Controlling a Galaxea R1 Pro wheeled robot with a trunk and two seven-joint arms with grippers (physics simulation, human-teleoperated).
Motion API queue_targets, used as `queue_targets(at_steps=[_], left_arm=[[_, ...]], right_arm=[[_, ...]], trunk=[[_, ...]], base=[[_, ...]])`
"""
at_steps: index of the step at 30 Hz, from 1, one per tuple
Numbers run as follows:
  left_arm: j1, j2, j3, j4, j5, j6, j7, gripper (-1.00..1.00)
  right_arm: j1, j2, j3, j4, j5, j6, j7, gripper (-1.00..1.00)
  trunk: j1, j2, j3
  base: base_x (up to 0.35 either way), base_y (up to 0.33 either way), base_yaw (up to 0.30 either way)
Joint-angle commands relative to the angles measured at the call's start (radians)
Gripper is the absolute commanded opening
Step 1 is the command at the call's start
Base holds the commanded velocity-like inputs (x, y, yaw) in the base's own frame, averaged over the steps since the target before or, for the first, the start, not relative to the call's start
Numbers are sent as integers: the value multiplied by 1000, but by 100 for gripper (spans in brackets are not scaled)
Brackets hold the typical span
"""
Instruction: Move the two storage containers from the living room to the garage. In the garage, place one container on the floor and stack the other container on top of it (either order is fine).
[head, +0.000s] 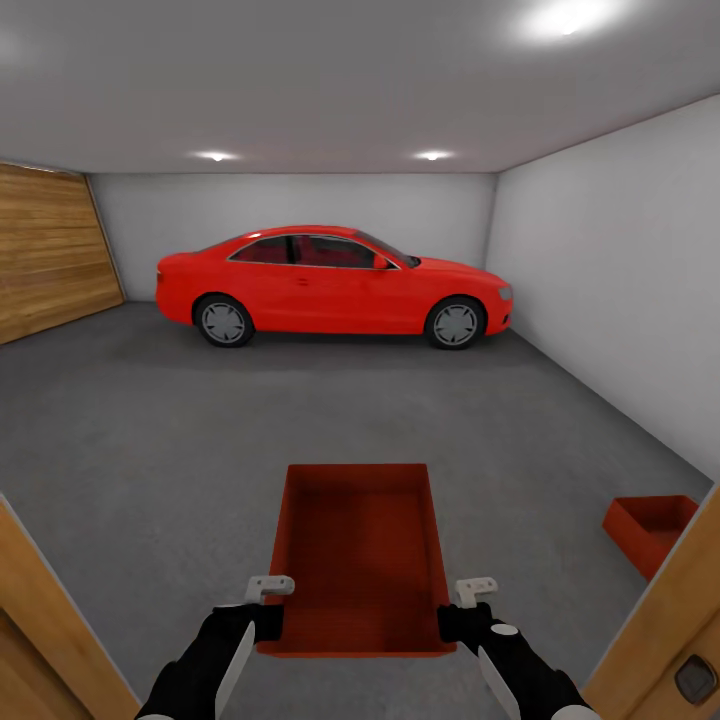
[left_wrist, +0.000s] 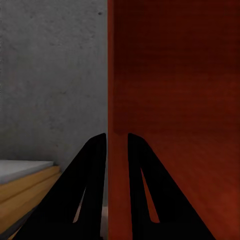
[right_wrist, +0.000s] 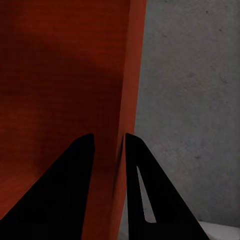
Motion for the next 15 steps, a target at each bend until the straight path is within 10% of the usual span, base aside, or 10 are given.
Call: queue_targets(at_steps=[1, 15], left_arm=[[-1, -1, 6, -24, -49, 8, 18, -100], [-1, -1, 6, -24, -47, 8, 18, -100]], right_arm=[[0, -1, 43, 1, 41, 6, 20, -100], [0, -1, 44, 1, 41, 6, 20, -100]], trunk=[[1, -2, -2], [1, -2, -2]], base=[[0, 0, 0], [222, 0, 0]])
